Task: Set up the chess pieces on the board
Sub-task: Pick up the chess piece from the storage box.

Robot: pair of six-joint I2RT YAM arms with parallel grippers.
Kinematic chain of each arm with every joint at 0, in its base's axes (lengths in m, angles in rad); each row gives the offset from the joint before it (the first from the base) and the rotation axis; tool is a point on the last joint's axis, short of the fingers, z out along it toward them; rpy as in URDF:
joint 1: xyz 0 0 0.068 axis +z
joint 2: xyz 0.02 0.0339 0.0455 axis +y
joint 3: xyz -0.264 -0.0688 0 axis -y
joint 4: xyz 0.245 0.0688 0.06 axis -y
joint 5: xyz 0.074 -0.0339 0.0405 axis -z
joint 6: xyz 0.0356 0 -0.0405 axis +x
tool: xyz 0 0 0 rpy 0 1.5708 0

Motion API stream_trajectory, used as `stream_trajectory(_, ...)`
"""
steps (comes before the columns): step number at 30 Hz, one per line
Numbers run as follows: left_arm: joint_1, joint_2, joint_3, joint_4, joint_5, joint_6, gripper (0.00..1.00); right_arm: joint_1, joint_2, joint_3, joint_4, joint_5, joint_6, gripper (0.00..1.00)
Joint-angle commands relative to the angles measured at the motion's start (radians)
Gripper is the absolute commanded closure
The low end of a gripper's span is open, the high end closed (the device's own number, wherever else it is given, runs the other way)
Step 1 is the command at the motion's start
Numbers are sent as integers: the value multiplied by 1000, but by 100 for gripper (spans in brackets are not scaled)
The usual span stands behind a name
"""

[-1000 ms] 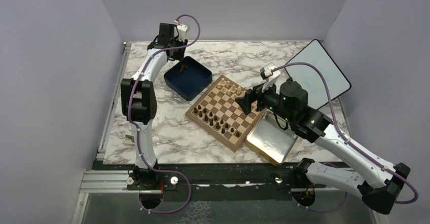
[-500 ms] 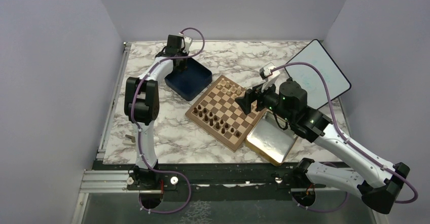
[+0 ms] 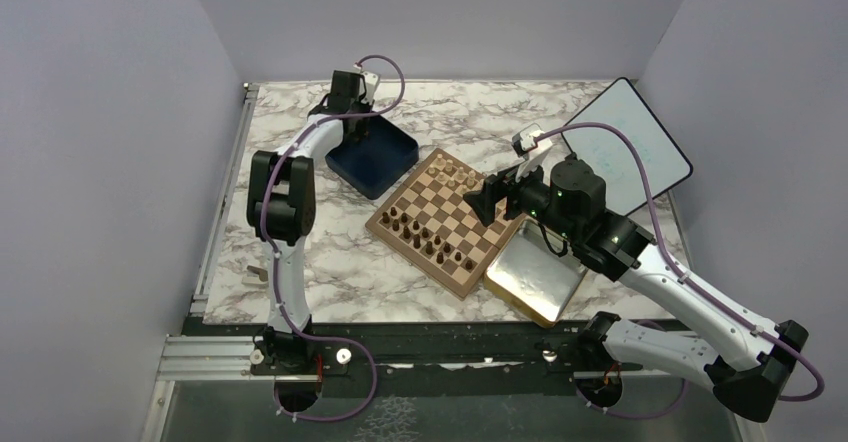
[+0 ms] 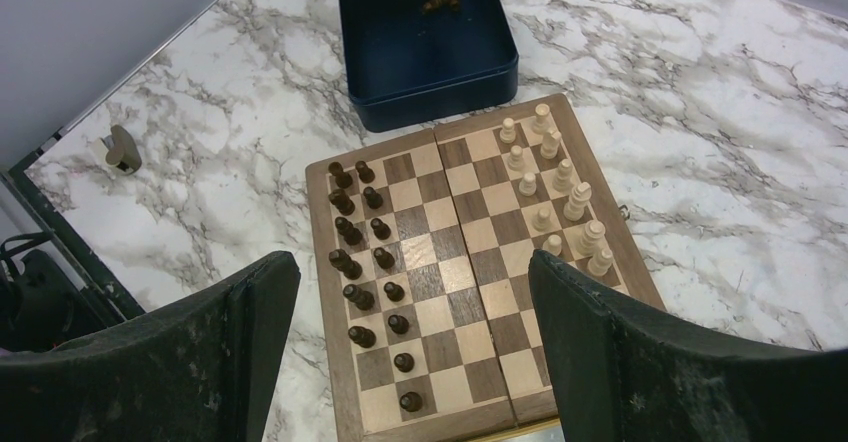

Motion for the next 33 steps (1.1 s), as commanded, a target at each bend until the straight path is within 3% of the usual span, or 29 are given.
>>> stream_trajectory(1, 0, 32, -6, 23, -15, -6, 70, -3, 1, 15, 25, -11, 6, 10)
stream_trajectory(33, -2, 108, -3, 51, -26, -2, 71, -3, -21, -14, 27, -17, 57, 11)
